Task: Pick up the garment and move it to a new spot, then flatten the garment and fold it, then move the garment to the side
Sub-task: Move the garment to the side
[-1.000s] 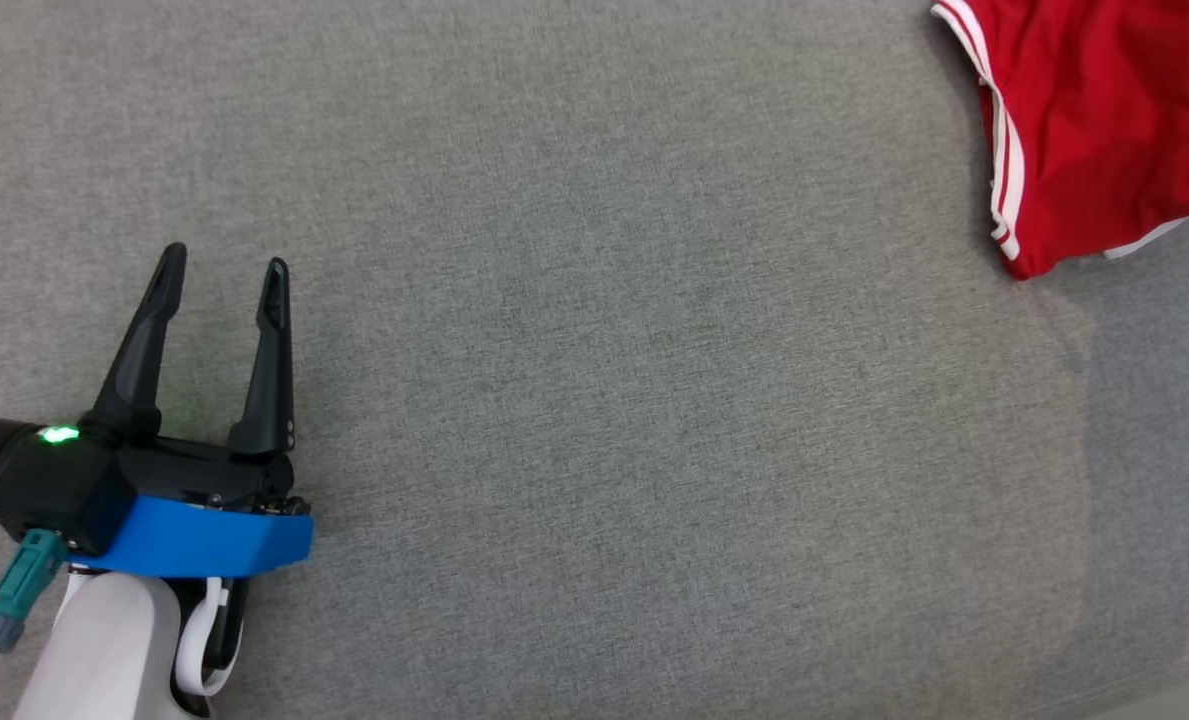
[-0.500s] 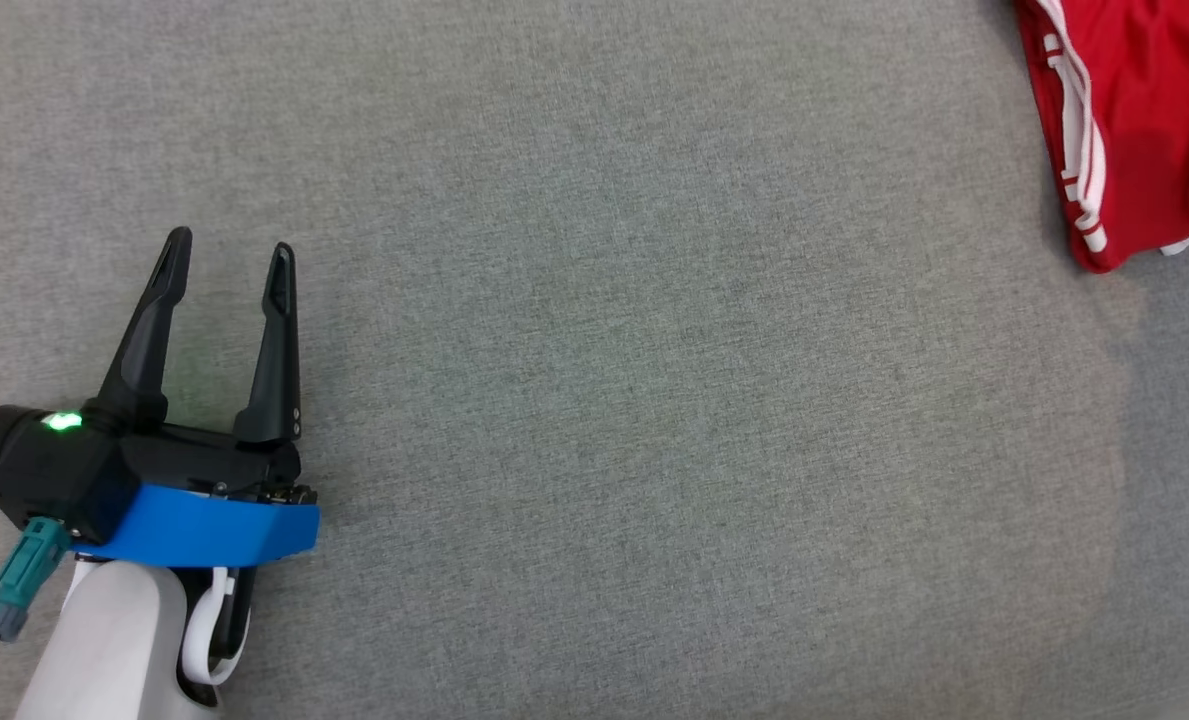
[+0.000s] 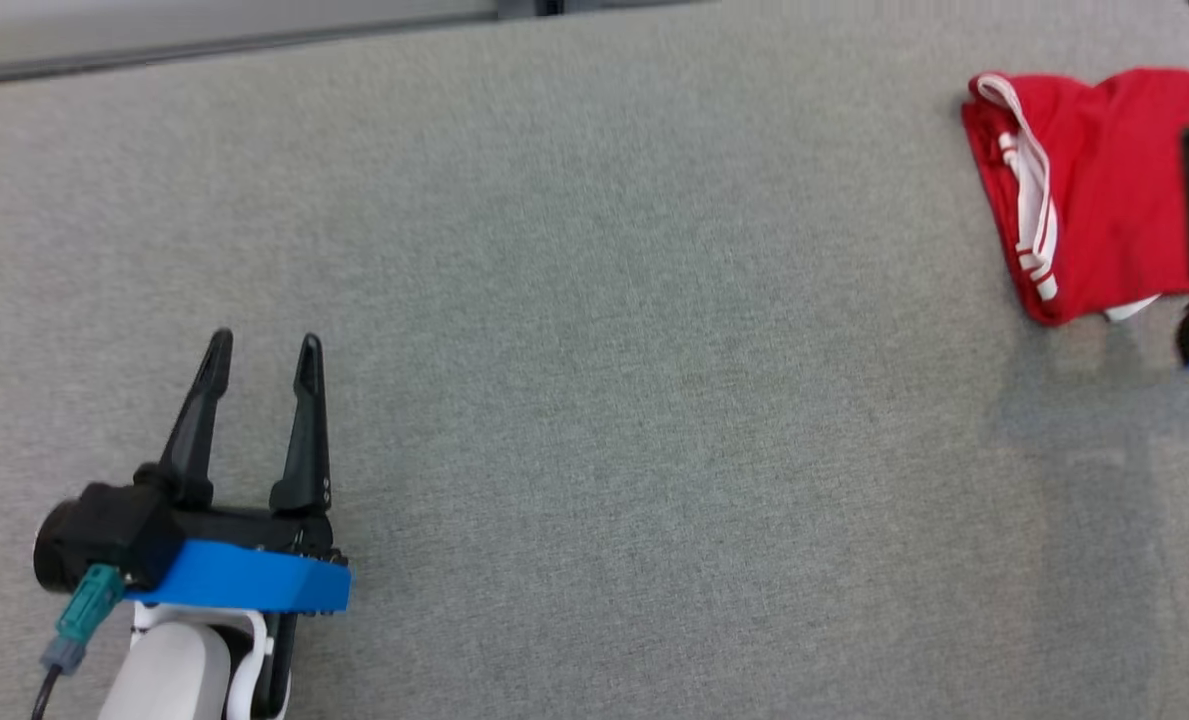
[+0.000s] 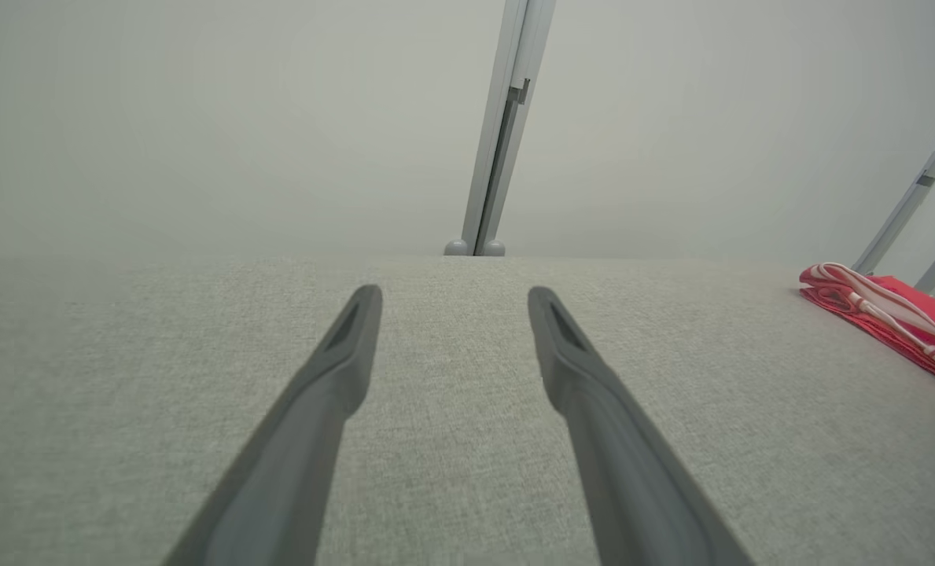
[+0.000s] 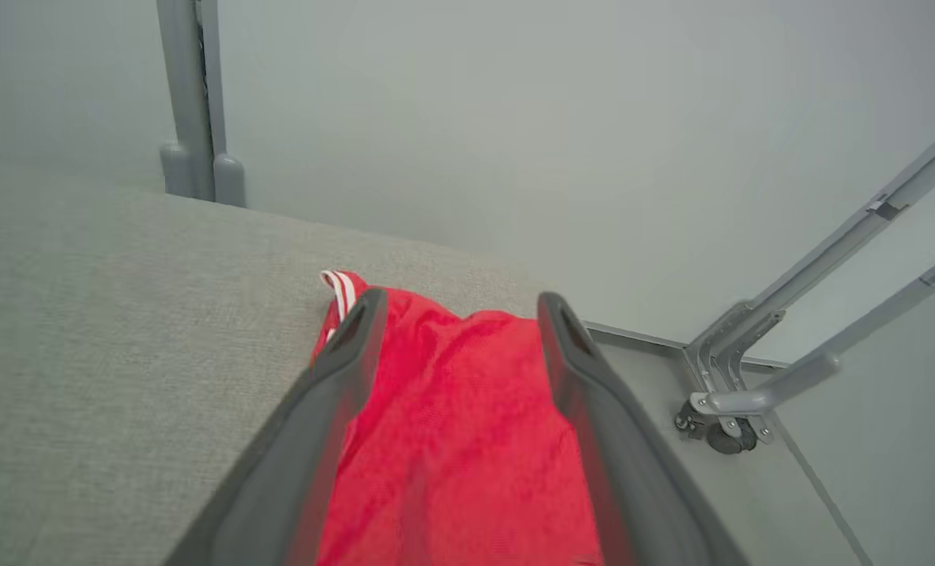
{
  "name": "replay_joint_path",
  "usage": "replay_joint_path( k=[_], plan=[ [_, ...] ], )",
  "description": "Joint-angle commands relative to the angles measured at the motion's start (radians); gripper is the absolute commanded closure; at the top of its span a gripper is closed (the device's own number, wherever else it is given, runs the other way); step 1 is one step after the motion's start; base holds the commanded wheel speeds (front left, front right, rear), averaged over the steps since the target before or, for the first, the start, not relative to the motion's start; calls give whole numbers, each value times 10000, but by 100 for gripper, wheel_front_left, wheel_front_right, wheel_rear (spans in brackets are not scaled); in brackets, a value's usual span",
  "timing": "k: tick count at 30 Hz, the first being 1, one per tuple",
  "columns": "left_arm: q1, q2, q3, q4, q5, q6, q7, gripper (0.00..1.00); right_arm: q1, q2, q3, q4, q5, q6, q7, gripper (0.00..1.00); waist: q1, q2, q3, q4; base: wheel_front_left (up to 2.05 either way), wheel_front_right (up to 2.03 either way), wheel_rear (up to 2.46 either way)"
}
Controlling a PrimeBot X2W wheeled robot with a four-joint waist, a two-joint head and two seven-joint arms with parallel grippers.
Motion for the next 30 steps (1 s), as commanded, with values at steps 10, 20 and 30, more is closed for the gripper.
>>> replay_joint_path(
  k=[10,20,30],
  plan=[
    [1150,-458,640,570,-82,-39,-41,0,3829,2267,-555,-3588,1272,-1,-575,0,1,0,-2025,565,0,0,0],
    [1881,-741,834,1306,66,-197,-41,0,6263,3470,-602,-4922,647,0,-273,0,1,0,-3110,1171,0,0,0],
    [2438,-714,937,1693,126,-283,-43,0,7154,3851,-593,-5111,207,0,-53,0,1,0,-3658,1427,0,0,0]
  ],
)
